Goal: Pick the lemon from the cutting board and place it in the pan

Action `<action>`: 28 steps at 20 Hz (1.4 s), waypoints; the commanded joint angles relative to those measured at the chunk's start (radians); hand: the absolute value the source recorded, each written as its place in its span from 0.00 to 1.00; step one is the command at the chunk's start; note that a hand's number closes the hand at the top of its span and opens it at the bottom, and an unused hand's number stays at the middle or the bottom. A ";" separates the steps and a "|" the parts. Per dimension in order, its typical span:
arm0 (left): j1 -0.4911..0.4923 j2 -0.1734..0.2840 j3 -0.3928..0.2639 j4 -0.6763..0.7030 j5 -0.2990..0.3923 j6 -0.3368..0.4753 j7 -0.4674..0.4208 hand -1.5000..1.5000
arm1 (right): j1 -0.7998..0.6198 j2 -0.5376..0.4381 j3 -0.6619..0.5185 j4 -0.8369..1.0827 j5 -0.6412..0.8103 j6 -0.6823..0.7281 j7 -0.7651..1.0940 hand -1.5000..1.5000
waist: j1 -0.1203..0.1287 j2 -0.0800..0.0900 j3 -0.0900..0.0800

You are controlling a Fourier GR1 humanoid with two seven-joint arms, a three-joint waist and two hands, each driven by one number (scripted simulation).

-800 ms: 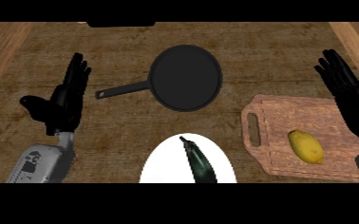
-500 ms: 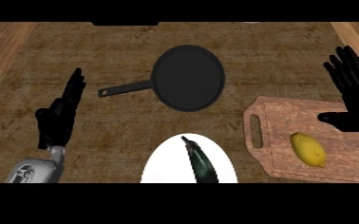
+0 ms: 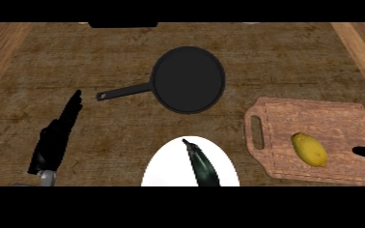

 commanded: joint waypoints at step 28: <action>0.057 -0.045 0.053 -0.081 -0.083 -0.057 0.037 0.50 | -0.299 -0.164 0.318 -0.227 0.115 0.557 0.655 0.00 | 0.021 0.004 0.000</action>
